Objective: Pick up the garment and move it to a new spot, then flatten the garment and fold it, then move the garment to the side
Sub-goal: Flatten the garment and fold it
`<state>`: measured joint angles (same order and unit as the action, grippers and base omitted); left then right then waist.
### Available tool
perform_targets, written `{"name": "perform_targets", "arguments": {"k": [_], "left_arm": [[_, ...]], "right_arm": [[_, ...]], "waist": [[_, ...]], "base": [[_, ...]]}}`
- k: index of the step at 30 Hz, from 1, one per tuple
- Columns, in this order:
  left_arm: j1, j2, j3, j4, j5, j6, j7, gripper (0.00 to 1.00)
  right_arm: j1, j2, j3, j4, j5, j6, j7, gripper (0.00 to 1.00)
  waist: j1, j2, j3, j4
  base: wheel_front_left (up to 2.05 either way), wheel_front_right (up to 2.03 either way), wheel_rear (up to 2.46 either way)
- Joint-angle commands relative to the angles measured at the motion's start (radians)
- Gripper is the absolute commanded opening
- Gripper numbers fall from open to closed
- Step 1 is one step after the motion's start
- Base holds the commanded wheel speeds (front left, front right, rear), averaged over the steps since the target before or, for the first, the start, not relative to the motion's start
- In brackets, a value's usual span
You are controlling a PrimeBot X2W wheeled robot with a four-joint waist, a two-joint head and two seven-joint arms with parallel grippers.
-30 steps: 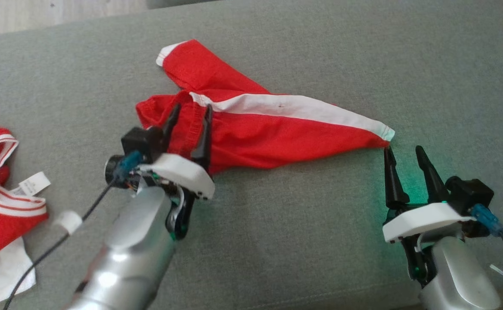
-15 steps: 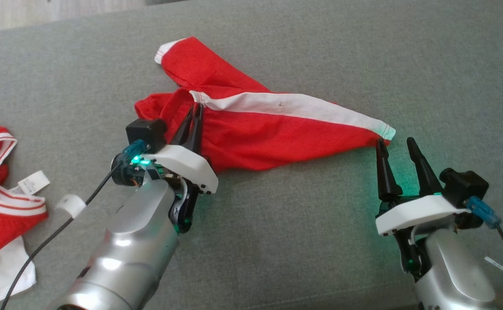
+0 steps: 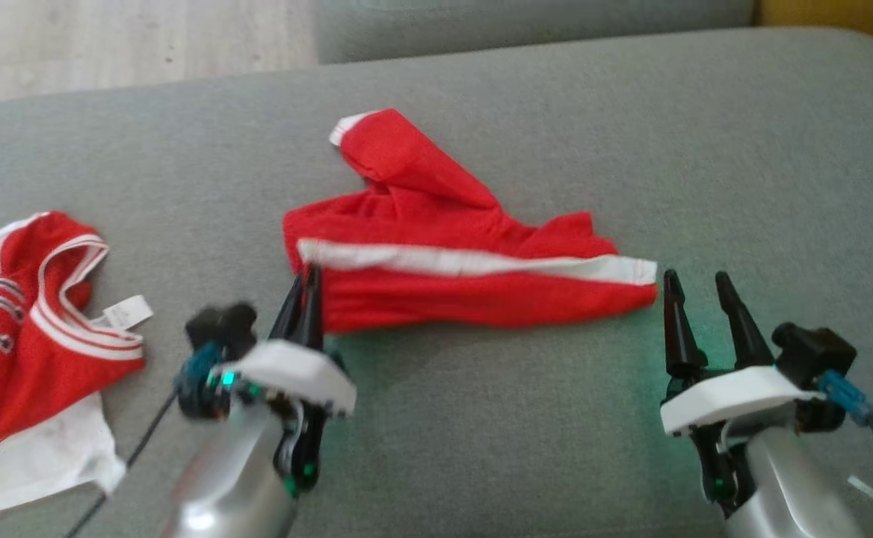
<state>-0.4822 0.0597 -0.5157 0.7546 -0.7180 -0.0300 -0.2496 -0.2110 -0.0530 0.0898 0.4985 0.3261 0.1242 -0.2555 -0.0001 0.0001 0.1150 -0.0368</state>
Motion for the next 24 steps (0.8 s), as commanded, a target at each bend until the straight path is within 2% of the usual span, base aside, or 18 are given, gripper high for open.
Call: {"name": "perform_targets", "arguments": {"k": [1,9,10,11,12,16,24], "left_arm": [[0.003,0.027,0.049,-0.044,0.016,0.006,-0.012,0.00],[0.124,0.027,0.111,-0.075,0.065,0.008,-0.012,0.01],[0.134,0.026,0.118,-0.075,0.071,0.006,-0.012,0.27],[0.140,0.026,0.126,-0.077,0.079,0.007,-0.012,0.44],[0.145,0.026,0.136,-0.080,0.090,0.008,-0.012,1.00],[0.165,0.031,0.192,-0.134,0.159,0.022,-0.012,1.00],[0.281,0.041,0.287,-0.293,0.388,0.064,-0.012,1.00]], "right_arm": [[-0.006,0.003,0.026,-0.027,0.007,0.007,-0.006,1.00],[0.009,0.003,0.050,-0.028,0.024,0.007,-0.006,1.00],[0.010,0.003,0.054,-0.029,0.025,0.007,-0.006,1.00],[0.011,0.003,0.057,-0.030,0.026,0.007,-0.006,1.00],[0.011,0.003,0.059,-0.032,0.025,0.007,-0.006,1.00],[0.007,0.003,0.058,-0.044,0.010,0.007,-0.006,1.00],[0.019,0.003,0.043,-0.052,-0.028,0.007,-0.006,1.00]], "waist": [[0.0001,-0.0001,-0.019,0.021],[0.0001,-0.0001,-0.026,0.043],[0.0001,-0.0001,-0.025,0.044],[0.0001,-0.0001,-0.025,0.045],[0.0001,-0.0001,-0.024,0.045],[0.0001,-0.0001,-0.022,0.041],[0.0001,-0.0001,-0.028,0.030]], "base": [[0.00,0.00,0.00],[0.00,0.00,0.00],[0.00,0.00,0.00],[0.00,0.00,0.00],[0.00,0.00,0.00],[0.00,0.00,0.00],[0.00,0.00,0.00]]}}
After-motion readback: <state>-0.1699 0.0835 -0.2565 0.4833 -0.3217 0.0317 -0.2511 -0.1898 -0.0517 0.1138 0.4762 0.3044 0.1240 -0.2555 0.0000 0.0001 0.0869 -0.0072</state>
